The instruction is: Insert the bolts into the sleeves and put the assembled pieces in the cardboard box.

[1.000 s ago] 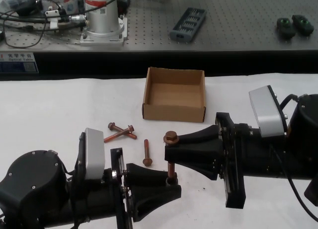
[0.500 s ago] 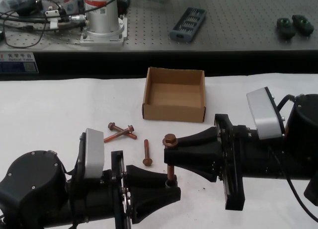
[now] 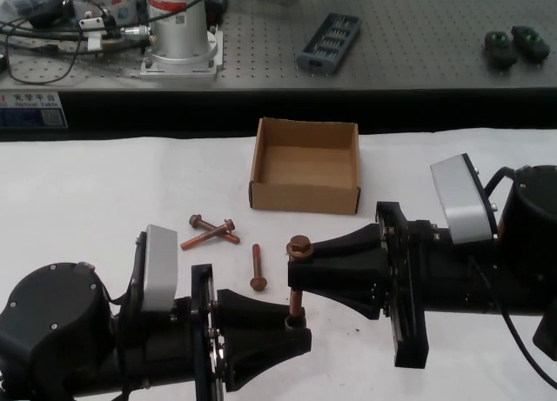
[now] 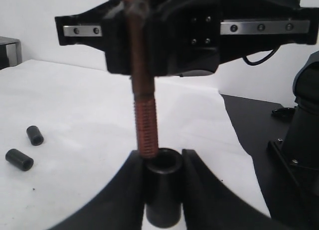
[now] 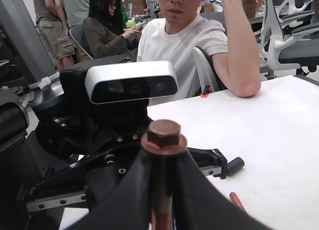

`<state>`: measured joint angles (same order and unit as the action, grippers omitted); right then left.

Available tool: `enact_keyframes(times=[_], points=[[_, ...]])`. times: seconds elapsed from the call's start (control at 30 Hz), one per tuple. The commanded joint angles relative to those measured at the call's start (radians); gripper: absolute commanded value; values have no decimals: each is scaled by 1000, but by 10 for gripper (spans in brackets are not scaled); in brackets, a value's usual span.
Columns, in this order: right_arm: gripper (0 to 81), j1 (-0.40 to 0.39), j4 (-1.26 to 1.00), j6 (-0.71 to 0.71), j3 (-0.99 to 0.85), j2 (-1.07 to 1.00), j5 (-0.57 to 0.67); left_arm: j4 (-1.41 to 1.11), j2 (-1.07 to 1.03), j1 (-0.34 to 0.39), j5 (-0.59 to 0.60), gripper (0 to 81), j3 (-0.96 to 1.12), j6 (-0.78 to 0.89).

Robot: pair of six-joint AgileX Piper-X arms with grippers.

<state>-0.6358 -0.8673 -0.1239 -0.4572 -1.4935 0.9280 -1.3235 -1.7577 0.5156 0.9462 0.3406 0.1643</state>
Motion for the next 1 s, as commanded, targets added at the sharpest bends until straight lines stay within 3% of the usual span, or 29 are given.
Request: enact_keyframes(times=[0.0,0.27,0.97], points=[[71,7,-2,-1,1,0,2,-59,8,-3,9,6,8,10],[71,7,-111,-67,-1,0,2,-9,8,-3,9,6,8,-29],[71,7,-8,-32,1,0,25,-14,8,-3,9,6,8,-36]])
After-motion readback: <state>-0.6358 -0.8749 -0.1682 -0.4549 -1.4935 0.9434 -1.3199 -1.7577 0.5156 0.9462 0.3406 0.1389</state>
